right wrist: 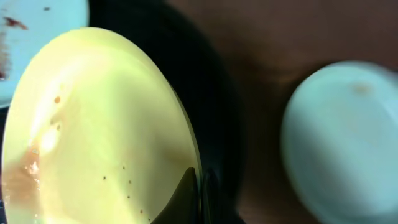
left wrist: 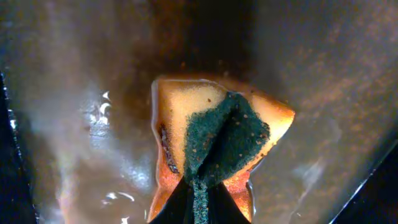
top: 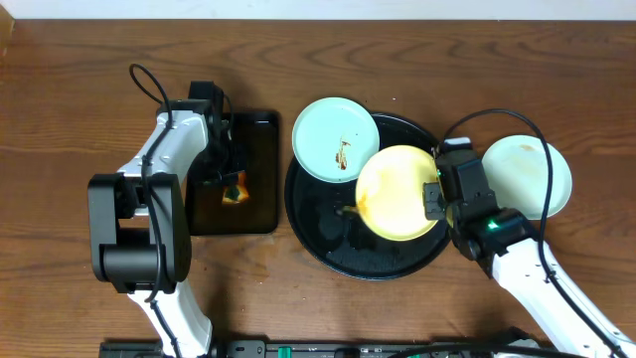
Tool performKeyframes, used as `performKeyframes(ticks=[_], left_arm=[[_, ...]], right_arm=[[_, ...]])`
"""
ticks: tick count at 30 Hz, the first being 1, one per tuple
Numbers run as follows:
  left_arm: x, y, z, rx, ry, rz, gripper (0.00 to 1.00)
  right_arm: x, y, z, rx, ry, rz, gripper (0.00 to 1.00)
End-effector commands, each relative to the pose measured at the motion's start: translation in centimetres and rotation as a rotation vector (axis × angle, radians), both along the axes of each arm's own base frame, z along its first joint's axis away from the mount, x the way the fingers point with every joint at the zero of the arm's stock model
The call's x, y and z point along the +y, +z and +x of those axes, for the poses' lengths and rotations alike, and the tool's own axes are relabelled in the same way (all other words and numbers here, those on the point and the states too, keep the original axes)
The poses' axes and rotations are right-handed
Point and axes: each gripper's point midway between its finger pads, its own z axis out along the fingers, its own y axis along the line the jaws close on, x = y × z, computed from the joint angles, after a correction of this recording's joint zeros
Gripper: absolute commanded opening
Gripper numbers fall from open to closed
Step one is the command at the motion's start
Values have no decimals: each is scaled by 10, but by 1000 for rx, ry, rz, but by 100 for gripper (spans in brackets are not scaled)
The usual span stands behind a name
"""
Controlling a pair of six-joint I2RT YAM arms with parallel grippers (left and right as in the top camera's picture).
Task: Clean dirty plates on tray and stack at the side
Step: 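Lift the yellow plate with the right gripper and stack it on the green plate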
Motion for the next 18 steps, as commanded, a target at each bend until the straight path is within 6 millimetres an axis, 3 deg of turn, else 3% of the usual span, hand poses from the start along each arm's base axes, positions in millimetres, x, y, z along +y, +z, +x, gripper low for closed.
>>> performKeyframes(ticks=[1, 6, 9, 18], left_arm=[[-4, 3, -2, 2, -16, -22, 8], [-4, 3, -1, -1, -17, -22, 8], [-4, 3, -1, -1, -17, -22, 8], [-4, 3, -1, -2, -17, -22, 8]], right_arm=[[-24, 45, 19, -120, 25, -235, 1], [-33, 72, 28, -180, 25, -363, 1], [-28, 91, 32, -237, 43, -434, 1], [24, 131, 26, -374, 221, -708, 1]])
